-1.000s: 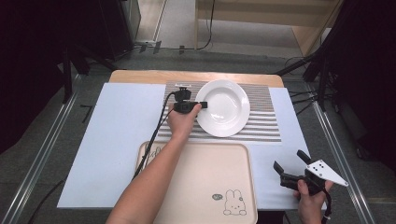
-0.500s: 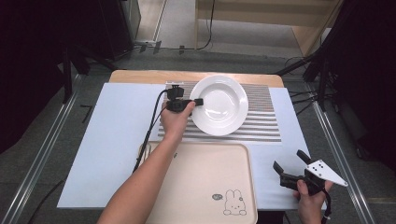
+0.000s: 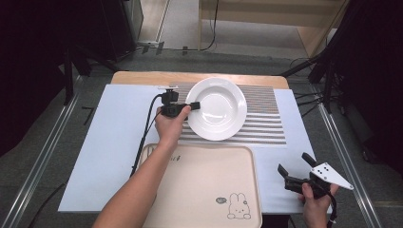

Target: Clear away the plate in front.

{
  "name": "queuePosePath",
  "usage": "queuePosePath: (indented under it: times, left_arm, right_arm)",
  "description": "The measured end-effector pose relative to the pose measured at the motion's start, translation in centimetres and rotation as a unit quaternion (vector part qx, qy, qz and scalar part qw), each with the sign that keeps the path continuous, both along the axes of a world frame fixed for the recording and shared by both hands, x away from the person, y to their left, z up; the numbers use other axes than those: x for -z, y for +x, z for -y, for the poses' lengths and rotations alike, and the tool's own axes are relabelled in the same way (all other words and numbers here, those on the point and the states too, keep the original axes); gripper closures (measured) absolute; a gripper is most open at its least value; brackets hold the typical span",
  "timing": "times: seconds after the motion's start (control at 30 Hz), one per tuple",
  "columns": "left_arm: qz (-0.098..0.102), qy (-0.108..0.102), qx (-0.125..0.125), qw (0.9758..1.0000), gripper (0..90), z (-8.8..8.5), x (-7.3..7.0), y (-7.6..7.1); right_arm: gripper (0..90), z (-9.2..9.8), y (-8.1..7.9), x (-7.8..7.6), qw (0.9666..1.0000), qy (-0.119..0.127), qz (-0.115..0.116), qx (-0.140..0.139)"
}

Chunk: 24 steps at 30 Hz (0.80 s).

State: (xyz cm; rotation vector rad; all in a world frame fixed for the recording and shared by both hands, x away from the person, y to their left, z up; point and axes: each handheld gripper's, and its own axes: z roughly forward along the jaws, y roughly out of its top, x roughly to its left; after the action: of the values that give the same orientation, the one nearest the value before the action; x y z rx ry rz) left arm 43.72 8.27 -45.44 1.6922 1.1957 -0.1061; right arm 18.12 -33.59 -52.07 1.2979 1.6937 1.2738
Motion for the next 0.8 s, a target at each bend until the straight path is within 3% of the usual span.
queuePosePath:
  times: [0.8]
  left_arm:
    - [0.009, -0.016, 0.013, 0.9998, 82.2, -3.1, -0.7, -3.6]
  right_arm:
    - [0.0, -0.1, 0.0, 0.0, 1.0000, -0.004, -0.001, 0.002]
